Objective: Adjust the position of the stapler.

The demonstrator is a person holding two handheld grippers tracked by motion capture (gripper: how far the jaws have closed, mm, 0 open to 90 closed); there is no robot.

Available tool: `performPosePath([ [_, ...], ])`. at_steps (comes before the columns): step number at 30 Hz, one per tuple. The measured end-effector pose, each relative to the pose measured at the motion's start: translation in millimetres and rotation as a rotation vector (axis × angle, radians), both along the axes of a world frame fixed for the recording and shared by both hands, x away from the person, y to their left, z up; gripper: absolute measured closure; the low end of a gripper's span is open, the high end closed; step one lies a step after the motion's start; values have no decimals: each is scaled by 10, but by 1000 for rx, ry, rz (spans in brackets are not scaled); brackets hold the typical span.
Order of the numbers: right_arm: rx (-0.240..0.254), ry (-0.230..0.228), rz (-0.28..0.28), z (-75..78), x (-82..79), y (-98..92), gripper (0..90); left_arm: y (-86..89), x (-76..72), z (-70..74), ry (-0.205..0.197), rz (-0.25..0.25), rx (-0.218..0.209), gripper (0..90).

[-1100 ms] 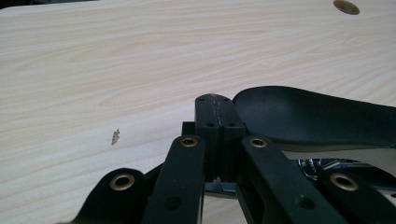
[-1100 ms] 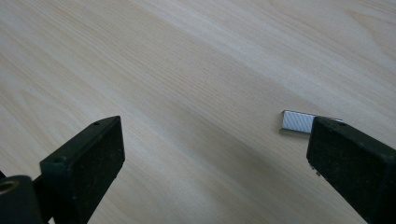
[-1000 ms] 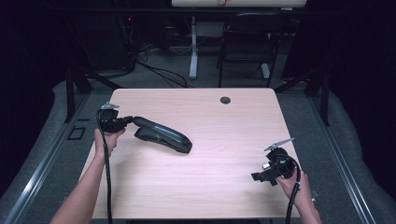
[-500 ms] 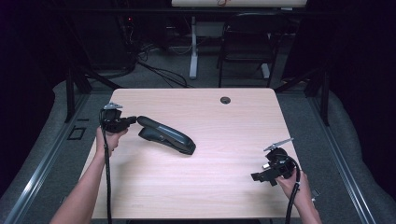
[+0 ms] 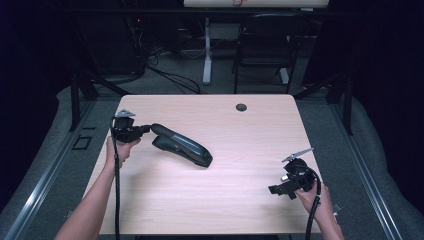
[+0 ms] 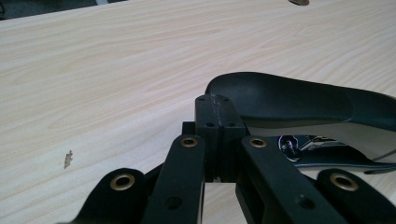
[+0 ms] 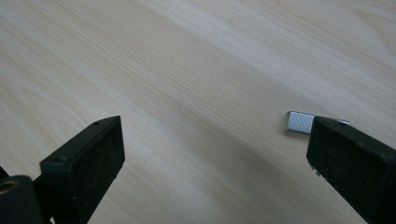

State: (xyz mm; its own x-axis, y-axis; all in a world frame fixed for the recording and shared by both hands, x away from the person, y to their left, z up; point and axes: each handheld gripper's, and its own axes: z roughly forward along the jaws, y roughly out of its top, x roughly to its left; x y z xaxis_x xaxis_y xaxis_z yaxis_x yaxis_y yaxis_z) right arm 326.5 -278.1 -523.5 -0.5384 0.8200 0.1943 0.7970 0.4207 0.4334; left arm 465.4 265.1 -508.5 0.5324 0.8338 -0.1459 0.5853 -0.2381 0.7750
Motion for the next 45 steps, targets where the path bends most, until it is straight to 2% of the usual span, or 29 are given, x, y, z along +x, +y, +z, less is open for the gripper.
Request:
performPosePath([
  [3,8,-2,-8,-3,-3,11,40,-44,-5,4,-1,-23,-8,900],
  [6,4,3,-5,2,-3,18,40,-131,-12,14,-11,-41,6,900],
  [13,3,5,-4,9,-8,25,40,-166,-9,13,-4,-35,6,900],
  [16,9,-31,-10,38,-18,61,46,-175,-16,11,9,-29,8,893],
  [18,5,-34,-1,56,-18,75,54,-177,-21,11,17,-30,10,861],
  [19,8,-50,1,82,-32,134,65,-182,-30,13,34,-27,13,757],
  [20,8,-50,1,82,-32,134,65,-182,-30,13,34,-27,13,703],
  [21,15,-51,23,101,-36,196,76,-180,-45,19,66,-25,24,613],
  [22,15,-51,23,101,-36,196,76,-180,-45,19,66,-25,24,526],
  [23,12,-53,41,108,-31,268,82,-164,-79,31,107,-19,42,444],
  [24,12,-53,41,108,-31,268,82,-164,-79,31,107,-19,42,375],
  [25,20,-56,51,112,-19,337,92,-137,-126,43,121,-14,45,318],
  [27,29,-63,66,127,3,396,100,-117,-166,53,125,-8,50,240],
  [28,29,-63,66,127,3,396,100,-97,-198,62,125,-5,57,240],
  [29,40,-75,74,147,25,458,105,-62,-258,78,131,8,52,179],
  [30,47,-82,83,150,36,482,104,-43,-289,87,134,13,45,163],
  [33,44,-87,107,154,72,566,98,-22,-343,105,126,25,50,147],
  [34,45,-93,125,150,108,653,84,-15,-378,116,122,32,57,133],
  [37,32,-92,140,155,131,707,74,-26,-435,110,129,35,83,98],
  [39,30,-117,175,169,174,845,76,-44,-476,77,143,37,90,45],
  [40,37,-123,185,169,191,894,80,-75,-522,66,148,37,124,31],
  [41,31,-124,193,169,209,943,83,-86,-542,70,144,36,135,22],
  [42,29,-125,203,166,226,981,84,-86,-542,70,144,36,135,6],
  [43,25,-127,216,149,256,1048,85,-104,-613,94,134,36,148,1],
  [45,24,-121,226,134,280,1104,85,-103,-647,106,140,34,151,0],
])
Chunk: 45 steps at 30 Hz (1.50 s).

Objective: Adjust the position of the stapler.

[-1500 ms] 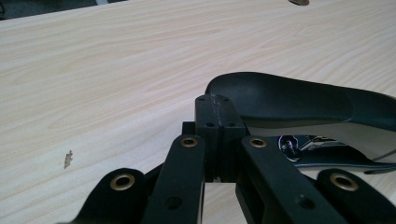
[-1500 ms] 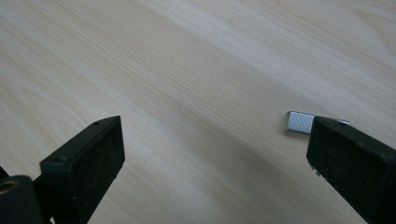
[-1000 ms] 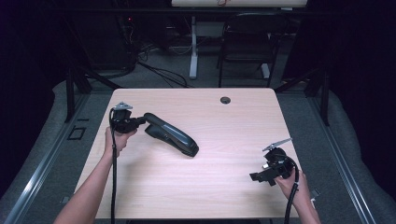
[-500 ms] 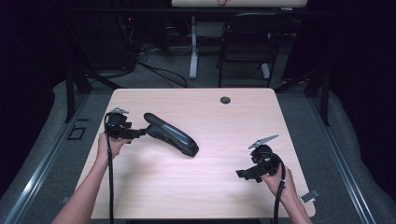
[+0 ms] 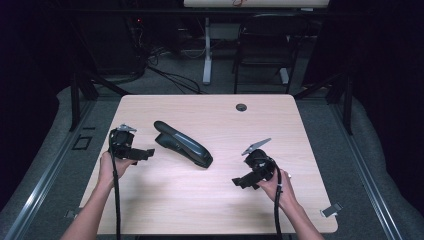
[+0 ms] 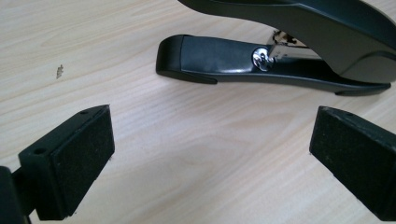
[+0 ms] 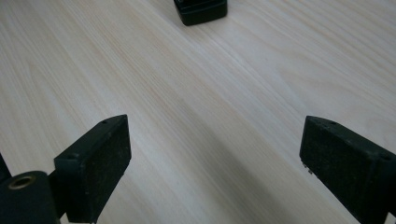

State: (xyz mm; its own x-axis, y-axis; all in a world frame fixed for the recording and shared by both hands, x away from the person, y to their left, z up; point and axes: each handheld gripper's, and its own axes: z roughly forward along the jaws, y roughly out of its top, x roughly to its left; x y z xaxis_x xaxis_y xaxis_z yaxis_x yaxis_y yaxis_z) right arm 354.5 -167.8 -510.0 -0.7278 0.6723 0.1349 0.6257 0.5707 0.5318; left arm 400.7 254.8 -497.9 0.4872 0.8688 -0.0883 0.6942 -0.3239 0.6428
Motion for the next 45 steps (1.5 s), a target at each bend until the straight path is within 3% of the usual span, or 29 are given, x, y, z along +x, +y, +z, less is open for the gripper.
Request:
performPosePath([
  [5,-6,2,48,-47,135,251,83,46,-160,10,17,5,4,0],
  [10,20,-4,80,-85,300,532,103,134,-308,49,-5,55,-2,0],
  [12,25,-7,79,-108,355,654,134,145,-360,68,10,55,-60,0],
  [13,16,-11,90,-105,378,687,155,145,-360,68,10,55,-60,0],
  [14,16,-11,90,-105,378,687,155,134,-398,78,9,56,-100,0],
  [15,12,-25,85,-104,436,789,216,124,-430,89,13,51,-121,0],
  [18,18,-38,78,-87,492,857,258,76,-510,91,14,33,-118,0],
  [20,20,-37,78,-66,556,911,302,70,-511,52,26,25,-107,0],
  [24,30,-39,62,-48,664,1037,374,148,-431,-41,68,38,-127,0],
  [25,26,-39,67,-51,707,1096,433,177,-401,-77,76,49,-129,0],
  [27,27,-34,73,-59,721,1118,414,200,-391,-85,82,46,-128,0],
  [29,3,-64,62,-53,742,1159,448,216,-376,-100,81,54,-135,0],
  [36,-17,-39,42,-118,858,1195,425,201,-324,-128,90,39,-125,0],
  [39,-43,-49,52,-145,874,1246,426,175,-314,-131,90,29,-118,0],
  [40,-72,-49,64,-153,881,1271,428,170,-306,-135,91,27,-117,0],
  [45,-136,-93,91,-214,865,1371,442,152,-273,-154,94,16,-116,0],
])
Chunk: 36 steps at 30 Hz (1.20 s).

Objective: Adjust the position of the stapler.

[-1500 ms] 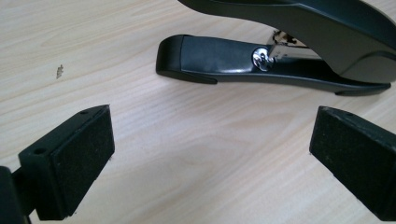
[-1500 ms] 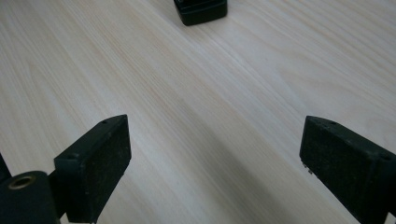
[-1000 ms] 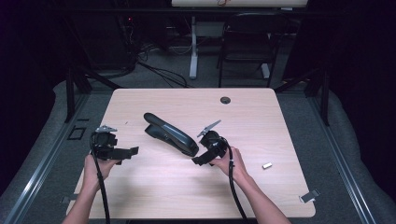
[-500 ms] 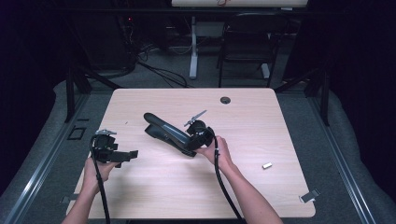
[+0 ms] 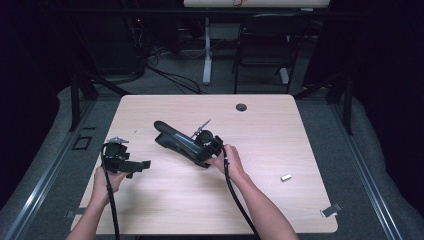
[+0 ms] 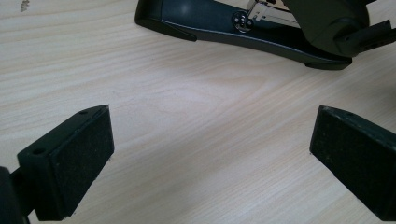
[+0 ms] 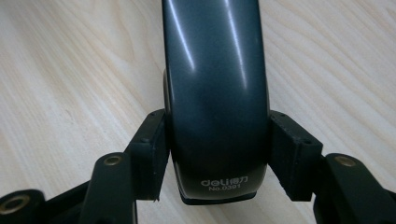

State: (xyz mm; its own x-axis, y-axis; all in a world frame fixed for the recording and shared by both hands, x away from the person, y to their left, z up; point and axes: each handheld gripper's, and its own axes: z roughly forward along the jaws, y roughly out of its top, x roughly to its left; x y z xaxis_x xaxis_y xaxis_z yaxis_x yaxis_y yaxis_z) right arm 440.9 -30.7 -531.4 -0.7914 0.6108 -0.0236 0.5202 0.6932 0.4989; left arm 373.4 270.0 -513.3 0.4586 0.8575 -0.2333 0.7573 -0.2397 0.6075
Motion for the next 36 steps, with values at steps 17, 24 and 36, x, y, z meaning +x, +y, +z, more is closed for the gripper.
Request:
performPosePath([
  [17,57,31,-65,-41,-331,82,444,43,26,25,-5,12,-8,0],
  [24,79,97,-61,-55,-465,166,421,37,28,33,-13,45,-6,0],
  [36,152,226,-50,-128,-617,309,362,-39,36,51,-31,124,106,0],
])
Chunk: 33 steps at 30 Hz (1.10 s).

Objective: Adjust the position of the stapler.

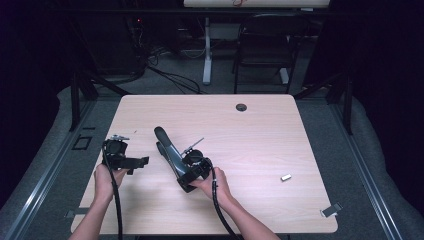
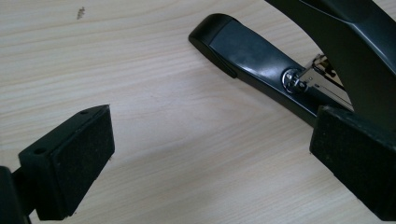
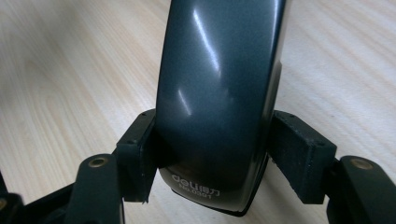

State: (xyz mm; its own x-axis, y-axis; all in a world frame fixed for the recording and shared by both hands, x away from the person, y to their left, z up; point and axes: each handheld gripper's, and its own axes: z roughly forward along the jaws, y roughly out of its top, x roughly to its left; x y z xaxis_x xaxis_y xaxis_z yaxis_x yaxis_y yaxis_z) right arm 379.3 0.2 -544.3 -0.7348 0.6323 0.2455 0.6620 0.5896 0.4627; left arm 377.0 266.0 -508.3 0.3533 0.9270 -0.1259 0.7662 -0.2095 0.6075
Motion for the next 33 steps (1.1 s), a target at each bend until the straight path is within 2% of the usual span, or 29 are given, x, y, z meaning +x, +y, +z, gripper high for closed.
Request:
performPosePath([
  [5,4,15,17,2,-35,10,361,-37,-10,21,0,-8,0,0],
  [8,8,37,40,14,-47,-77,363,-78,-21,34,5,-14,0,0],
  [9,1,31,39,61,-84,-134,325,-107,-20,44,4,-7,-13,0],
  [11,-8,24,41,90,-97,-161,311,-133,-19,61,0,-2,-17,0],
  [13,-5,1,27,249,-140,-352,284,-216,-14,104,-17,8,-18,0],
  [15,-1,-2,21,289,-147,-403,279,-263,-13,119,-26,10,-19,0],
  [16,6,-15,10,342,-161,-496,276,-303,-11,132,-26,5,-20,0],
  [17,-11,-28,1,412,-183,-654,268,-345,-8,136,-35,2,-19,0],
  [18,-11,-28,1,412,-183,-654,268,-382,-6,144,-35,-3,-18,0],
  [19,6,-30,-31,431,-217,-797,262,-422,-3,147,-37,-9,-21,0],
  [20,-4,-29,-28,439,-225,-882,261,-510,7,149,-40,-30,-3,0],
  [21,-4,-29,-28,439,-225,-882,261,-510,7,149,-40,-30,-3,0],
  [22,2,-21,-37,435,-239,-944,261,-572,18,150,-28,-52,13,0],
  [23,8,-14,-44,414,-255,-1055,257,-609,19,153,-27,-60,14,0],
  [24,10,-3,-77,368,-289,-1237,250,-669,14,177,-26,-75,1,0],
  [25,13,5,-96,348,-301,-1319,246,-704,12,192,-33,-79,-5,0],
  [26,13,5,-96,348,-301,-1319,246,-704,12,192,-33,-79,-5,0],
  [27,8,8,-114,335,-318,-1448,244,-774,11,222,-33,-86,-26,0],
  [29,5,7,-116,343,-327,-1498,244,-813,15,228,-40,-91,-28,0],
  [31,38,4,-141,340,-325,-1610,247,-891,33,225,-44,-103,-13,0],
  [33,41,4,-147,340,-314,-1626,246,-952,65,209,-53,-95,12,0],
])
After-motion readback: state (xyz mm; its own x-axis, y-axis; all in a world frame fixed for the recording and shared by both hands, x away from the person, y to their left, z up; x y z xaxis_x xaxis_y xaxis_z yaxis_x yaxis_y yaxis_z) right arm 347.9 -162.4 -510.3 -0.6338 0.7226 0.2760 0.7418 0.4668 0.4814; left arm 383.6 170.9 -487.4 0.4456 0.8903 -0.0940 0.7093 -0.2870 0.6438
